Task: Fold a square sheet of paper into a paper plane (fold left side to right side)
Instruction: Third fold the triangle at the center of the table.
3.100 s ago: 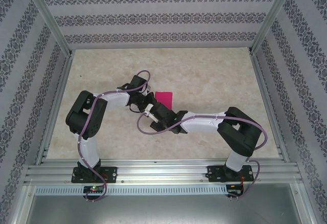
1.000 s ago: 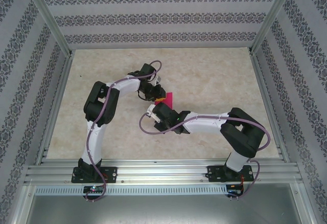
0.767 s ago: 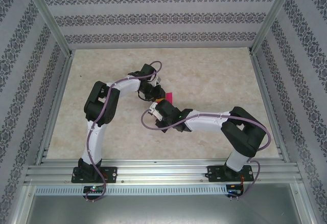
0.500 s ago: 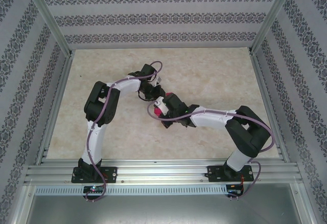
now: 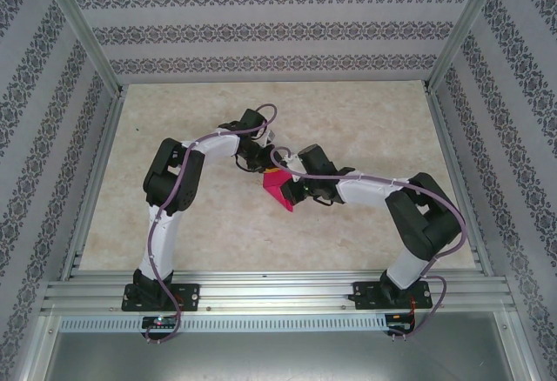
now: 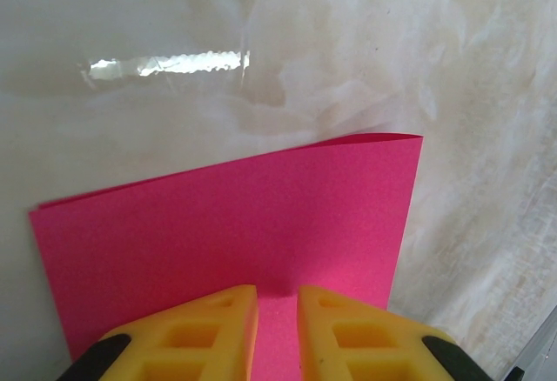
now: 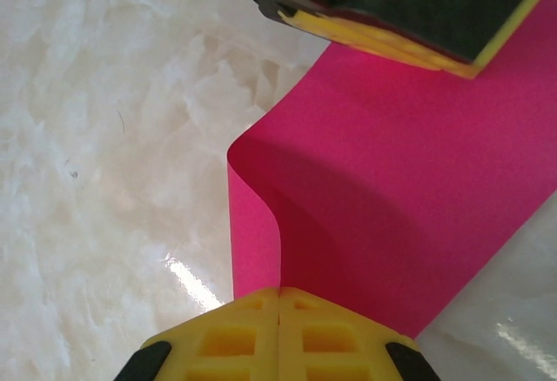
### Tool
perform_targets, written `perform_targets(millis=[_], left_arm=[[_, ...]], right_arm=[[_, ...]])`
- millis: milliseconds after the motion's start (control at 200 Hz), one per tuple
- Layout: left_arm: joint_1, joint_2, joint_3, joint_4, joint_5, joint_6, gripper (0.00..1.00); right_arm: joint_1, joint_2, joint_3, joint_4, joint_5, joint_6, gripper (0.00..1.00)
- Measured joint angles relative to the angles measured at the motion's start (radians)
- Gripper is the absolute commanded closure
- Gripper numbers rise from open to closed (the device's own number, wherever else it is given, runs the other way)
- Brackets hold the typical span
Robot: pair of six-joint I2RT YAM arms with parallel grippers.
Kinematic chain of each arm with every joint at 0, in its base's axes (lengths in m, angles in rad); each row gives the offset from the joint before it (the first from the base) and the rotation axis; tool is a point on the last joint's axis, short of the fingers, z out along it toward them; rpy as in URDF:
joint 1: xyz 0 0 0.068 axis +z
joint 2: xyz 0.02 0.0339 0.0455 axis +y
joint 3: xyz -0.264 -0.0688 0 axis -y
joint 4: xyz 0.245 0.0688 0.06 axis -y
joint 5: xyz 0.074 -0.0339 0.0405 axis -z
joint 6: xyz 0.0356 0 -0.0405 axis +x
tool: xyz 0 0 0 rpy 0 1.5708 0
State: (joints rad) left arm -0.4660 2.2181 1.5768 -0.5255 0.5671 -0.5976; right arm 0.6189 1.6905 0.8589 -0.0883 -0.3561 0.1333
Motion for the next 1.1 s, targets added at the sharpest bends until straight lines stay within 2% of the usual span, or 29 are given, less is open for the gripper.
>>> perform_targets(millis=[230,1099], left_arm=[[0.000,0.000,0.000,0.000,0.000,0.001,0.78],[0.000,0.002,0.000,0.000,0.000,0.007,0.78]], right_arm=[[-0.020,0.046,0.000,-0.001,-0.029,0.034,1.00],[-0.070,0.082,0.010,-0.009,-0.013,0.087,0.98]])
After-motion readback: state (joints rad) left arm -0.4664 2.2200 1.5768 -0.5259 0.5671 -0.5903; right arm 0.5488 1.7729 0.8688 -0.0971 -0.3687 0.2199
